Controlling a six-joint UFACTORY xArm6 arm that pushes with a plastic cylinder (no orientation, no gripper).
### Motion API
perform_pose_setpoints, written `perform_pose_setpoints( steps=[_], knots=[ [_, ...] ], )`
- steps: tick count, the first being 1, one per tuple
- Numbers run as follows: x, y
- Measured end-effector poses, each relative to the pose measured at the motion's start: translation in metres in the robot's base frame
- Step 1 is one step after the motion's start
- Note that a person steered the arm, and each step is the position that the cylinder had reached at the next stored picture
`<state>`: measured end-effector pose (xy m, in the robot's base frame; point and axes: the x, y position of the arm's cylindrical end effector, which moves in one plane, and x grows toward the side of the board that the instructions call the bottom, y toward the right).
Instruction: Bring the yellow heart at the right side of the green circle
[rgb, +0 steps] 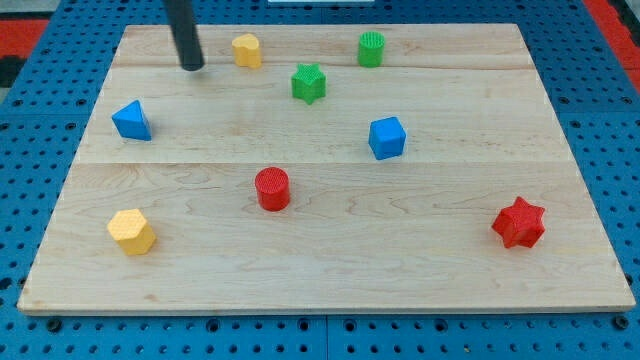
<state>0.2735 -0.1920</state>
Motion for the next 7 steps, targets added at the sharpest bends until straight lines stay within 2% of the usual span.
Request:
perform_pose_setpoints(
  steps=[1, 3, 4, 5, 6, 7],
  knots=[
    [-0.015, 0.002],
    [-0.003, 0.108],
    [-0.005, 0.033],
    [-0.024, 0.024],
    [-0.035, 0.073],
    [-0.026, 0.170]
  ],
)
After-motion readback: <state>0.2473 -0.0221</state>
